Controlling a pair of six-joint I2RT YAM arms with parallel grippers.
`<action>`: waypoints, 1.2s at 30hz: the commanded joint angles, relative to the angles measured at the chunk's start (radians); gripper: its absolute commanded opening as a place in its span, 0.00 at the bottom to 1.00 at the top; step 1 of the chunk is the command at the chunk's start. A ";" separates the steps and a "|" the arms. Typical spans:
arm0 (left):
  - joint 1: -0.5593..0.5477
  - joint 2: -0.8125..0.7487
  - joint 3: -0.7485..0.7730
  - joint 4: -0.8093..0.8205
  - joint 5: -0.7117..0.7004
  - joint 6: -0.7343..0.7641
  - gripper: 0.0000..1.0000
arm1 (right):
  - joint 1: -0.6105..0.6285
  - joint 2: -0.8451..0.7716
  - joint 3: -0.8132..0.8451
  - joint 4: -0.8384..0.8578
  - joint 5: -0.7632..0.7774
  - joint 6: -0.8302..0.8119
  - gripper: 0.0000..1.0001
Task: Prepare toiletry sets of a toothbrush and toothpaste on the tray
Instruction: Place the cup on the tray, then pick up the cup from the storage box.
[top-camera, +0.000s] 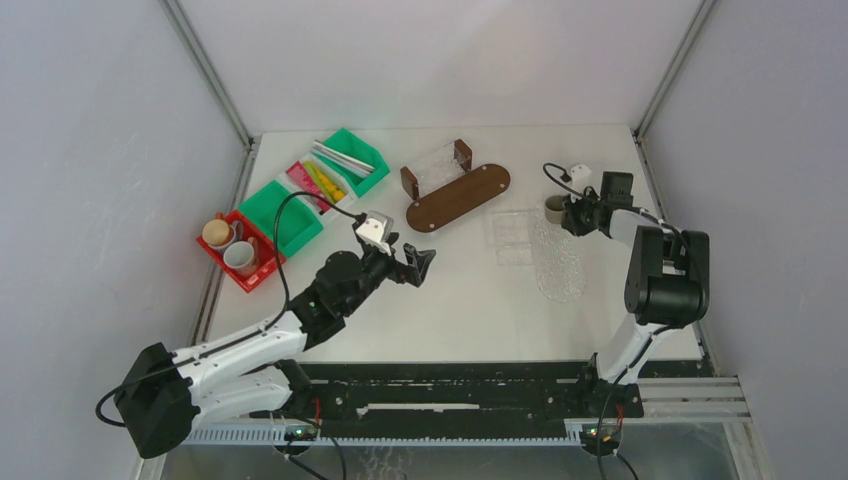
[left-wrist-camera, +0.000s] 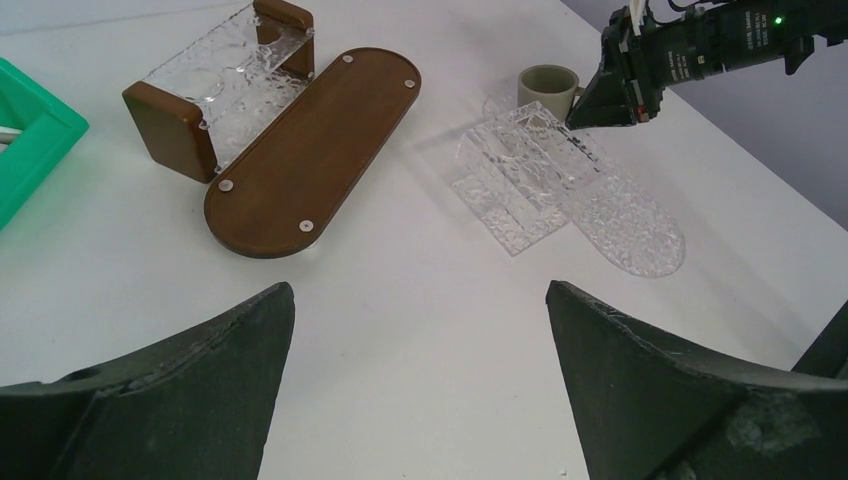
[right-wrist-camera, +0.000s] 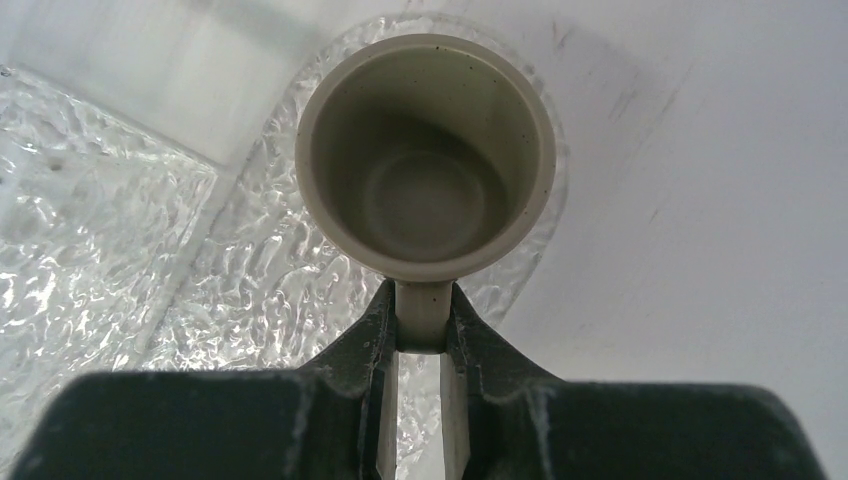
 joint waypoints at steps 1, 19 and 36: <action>0.007 0.001 0.020 0.033 0.017 0.021 1.00 | 0.017 -0.006 0.046 0.025 -0.003 -0.025 0.10; 0.007 0.004 0.023 0.030 0.019 0.020 1.00 | -0.053 -0.040 0.063 -0.075 -0.085 -0.026 0.46; 0.008 0.026 0.062 -0.019 0.001 0.010 1.00 | -0.207 -0.491 0.126 -0.321 -0.499 0.079 0.80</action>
